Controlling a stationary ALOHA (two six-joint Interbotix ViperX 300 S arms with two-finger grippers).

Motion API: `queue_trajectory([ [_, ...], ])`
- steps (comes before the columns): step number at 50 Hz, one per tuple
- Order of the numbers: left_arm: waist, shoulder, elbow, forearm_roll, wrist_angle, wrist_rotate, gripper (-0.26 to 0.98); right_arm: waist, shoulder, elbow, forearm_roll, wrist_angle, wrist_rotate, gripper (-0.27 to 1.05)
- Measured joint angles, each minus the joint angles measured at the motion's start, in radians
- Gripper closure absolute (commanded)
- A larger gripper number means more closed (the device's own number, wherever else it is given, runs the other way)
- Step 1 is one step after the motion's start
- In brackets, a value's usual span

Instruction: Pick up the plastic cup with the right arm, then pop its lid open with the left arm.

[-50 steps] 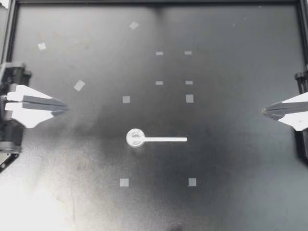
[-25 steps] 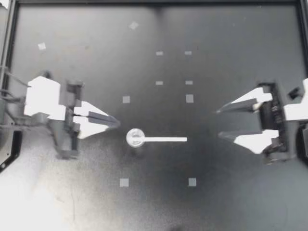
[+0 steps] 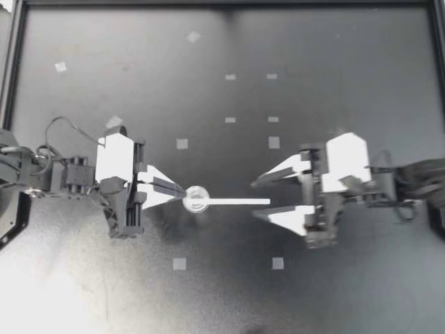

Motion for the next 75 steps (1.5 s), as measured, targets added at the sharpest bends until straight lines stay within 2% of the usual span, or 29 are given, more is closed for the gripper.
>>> queue_trajectory([
  [22, 0.000, 0.060, -0.005, 0.000, -0.023, 0.000, 0.76, -0.002, 0.186, -0.132, 0.023, 0.041, 0.000, 0.10],
  [42, -0.005, 0.060, -0.008, 0.000, -0.029, 0.000, 0.76, -0.035, 0.255, -0.230, 0.023, 0.123, -0.002, 0.09],
  [75, -0.009, 0.114, -0.014, 0.000, -0.058, 0.000, 0.76, -0.035, 0.336, -0.318, 0.009, 0.169, -0.002, 0.09],
])
